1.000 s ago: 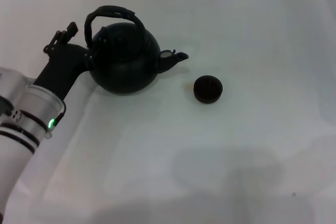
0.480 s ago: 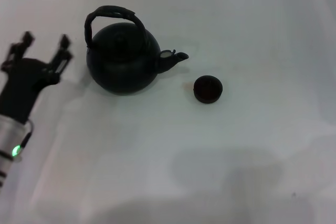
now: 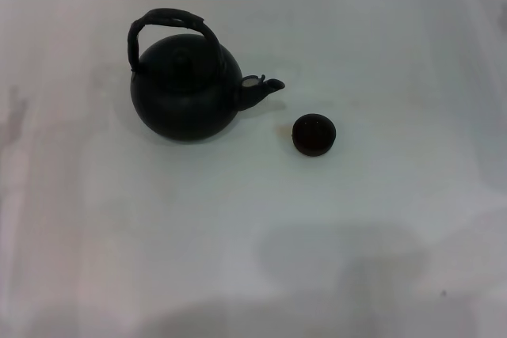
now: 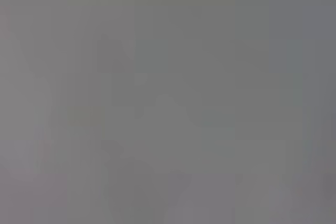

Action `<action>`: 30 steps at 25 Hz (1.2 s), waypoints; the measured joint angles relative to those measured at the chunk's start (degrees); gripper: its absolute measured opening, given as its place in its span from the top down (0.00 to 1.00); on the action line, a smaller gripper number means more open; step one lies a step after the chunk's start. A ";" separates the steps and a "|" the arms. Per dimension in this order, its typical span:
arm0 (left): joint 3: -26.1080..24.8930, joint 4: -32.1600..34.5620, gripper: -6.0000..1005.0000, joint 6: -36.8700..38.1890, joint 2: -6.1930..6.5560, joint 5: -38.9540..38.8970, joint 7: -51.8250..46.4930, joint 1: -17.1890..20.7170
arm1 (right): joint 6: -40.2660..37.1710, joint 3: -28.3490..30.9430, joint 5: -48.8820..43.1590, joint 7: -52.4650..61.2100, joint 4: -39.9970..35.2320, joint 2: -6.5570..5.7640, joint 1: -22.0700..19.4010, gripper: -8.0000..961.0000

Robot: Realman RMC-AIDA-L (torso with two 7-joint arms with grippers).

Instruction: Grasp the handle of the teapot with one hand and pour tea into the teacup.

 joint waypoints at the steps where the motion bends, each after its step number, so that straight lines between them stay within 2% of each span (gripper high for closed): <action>1: -0.01 -0.60 0.17 -0.70 -0.02 -0.39 -0.39 -0.69 | 0.54 -0.55 0.00 0.00 0.04 0.04 -0.17 0.12; 8: -0.04 -1.04 0.17 -3.64 0.02 -1.90 -0.76 -4.14 | 1.11 -0.94 0.00 -0.04 0.26 0.30 -0.60 0.12; 18: -1.30 -1.18 0.17 -5.03 0.11 -2.47 -0.76 -5.47 | 0.83 -0.91 0.01 -0.05 0.35 0.33 -0.47 0.12; 30: -3.01 -3.08 0.17 -5.54 0.20 -2.52 -0.82 -7.55 | 0.49 -0.79 0.09 -3.92 0.28 0.36 1.71 0.12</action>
